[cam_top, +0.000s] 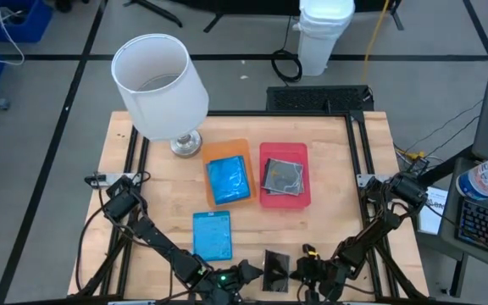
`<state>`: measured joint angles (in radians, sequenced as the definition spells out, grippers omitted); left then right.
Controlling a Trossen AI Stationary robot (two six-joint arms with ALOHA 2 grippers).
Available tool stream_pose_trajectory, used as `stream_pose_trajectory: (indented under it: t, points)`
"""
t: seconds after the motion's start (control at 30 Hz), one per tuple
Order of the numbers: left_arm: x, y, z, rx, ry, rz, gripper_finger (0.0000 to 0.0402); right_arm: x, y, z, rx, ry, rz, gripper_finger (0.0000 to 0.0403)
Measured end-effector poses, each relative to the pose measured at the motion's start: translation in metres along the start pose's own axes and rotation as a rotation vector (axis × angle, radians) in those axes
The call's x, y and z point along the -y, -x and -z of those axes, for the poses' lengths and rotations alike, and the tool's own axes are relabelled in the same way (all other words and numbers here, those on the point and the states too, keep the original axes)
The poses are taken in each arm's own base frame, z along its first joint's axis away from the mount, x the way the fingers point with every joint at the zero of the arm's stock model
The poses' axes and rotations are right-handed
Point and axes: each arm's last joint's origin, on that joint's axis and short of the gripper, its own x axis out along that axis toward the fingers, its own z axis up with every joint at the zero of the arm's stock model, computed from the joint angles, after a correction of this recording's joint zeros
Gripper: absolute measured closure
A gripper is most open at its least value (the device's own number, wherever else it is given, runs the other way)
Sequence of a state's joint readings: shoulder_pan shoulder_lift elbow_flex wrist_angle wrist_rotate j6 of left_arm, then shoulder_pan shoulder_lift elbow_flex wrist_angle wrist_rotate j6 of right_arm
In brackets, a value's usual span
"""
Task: Pick & place jewel cases by type
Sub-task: Put the black CD case into the pink bin
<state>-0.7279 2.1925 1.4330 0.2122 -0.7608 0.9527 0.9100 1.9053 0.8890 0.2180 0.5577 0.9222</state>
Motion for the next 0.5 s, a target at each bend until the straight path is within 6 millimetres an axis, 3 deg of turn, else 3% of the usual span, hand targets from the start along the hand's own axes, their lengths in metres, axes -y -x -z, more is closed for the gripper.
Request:
stream_pose_trajectory:
  t: [0.5]
  points:
    - [-0.0052,-0.0012,0.0010,-0.061,0.013,-0.082,0.0222,0.0003,-0.0003,-0.0007,0.006,-0.007,0.004,0.0403]
